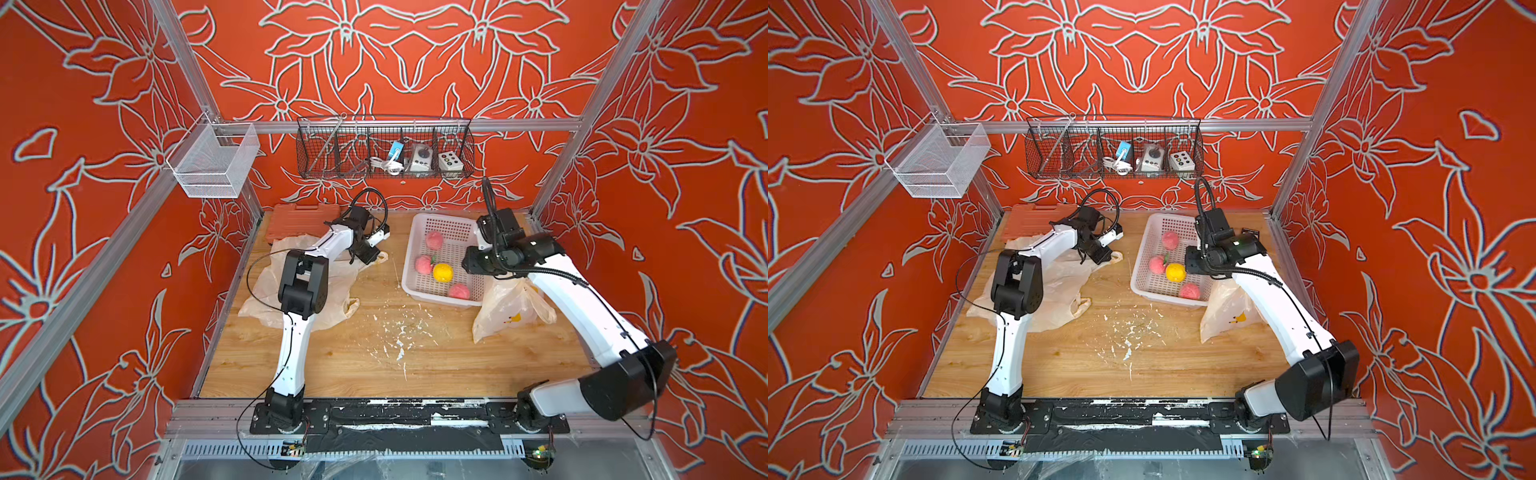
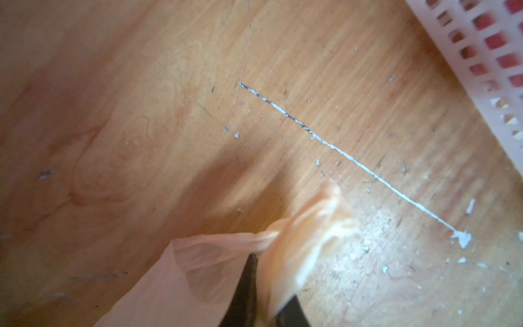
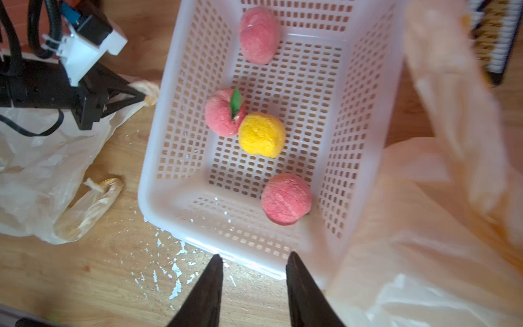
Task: Place the peach into a plastic bag & tie a knot
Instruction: Pick up the plastic bag at the center of the board, then pick up the peach from the basket.
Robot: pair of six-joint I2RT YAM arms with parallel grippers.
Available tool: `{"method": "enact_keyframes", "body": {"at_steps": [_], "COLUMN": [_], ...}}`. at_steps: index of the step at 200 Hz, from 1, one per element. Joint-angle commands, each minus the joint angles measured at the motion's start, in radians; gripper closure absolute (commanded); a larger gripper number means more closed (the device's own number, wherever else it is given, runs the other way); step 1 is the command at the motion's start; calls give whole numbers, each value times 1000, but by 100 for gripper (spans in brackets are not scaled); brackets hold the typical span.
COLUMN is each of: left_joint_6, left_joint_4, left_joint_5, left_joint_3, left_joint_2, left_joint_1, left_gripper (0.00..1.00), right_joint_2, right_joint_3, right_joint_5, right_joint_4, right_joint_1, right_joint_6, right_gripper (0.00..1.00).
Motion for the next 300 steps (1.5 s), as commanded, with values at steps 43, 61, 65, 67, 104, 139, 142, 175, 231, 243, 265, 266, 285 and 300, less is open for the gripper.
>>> {"method": "enact_keyframes", "body": {"at_steps": [43, 61, 65, 67, 104, 139, 142, 175, 231, 243, 265, 266, 285, 300], "left_joint_6": [-293, -365, -378, -386, -515, -587, -588, -570, -564, -570, -586, -587, -596, -613], "left_joint_4": [-192, -258, -270, -274, -304, -292, -282, -132, -95, -90, -63, -61, -38, -18], "left_joint_5": [-68, -21, -13, -7, 60, 158, 167, 255, 355, 361, 364, 363, 365, 376], "left_joint_3": [66, 103, 108, 108, 98, 44, 34, -109, -138, -144, -166, -167, -181, -182], "left_joint_2": [-426, -494, -506, -513, -594, -634, -641, -743, -774, -775, -774, -774, -769, -764], "left_joint_1": [1, 5, 5, 5, 5, 5, 5, 10, 28, 28, 28, 28, 26, 23], "left_gripper": [100, 100, 100, 100, 100, 100, 100, 100, 99, 99, 99, 99, 100, 100], "right_joint_2": [329, 382, 391, 396, 521, 598, 606, 652, 395, 321, 209, 203, 69, -13], "right_joint_3": [159, 172, 174, 174, 230, 235, 239, 254, 108, 83, 67, 66, 47, 47], "right_joint_5": [89, 102, 103, 104, 88, 67, 64, 26, -13, -23, -91, -97, -258, -420], "right_joint_4": [-12, -9, -5, -4, 0, 49, 49, 58, 119, 116, 57, 56, 76, 138], "right_joint_1": [31, 25, 23, 23, 6, -12, -16, -35, -42, -42, -40, -40, -20, 27], "right_joint_6": [-86, -117, -125, -128, -160, -154, -152, -139, -90, -99, -117, -117, -103, -36], "right_gripper": [21, 12, 10, 9, 3, 5, 7, 28, 55, 56, 58, 58, 60, 62]}}
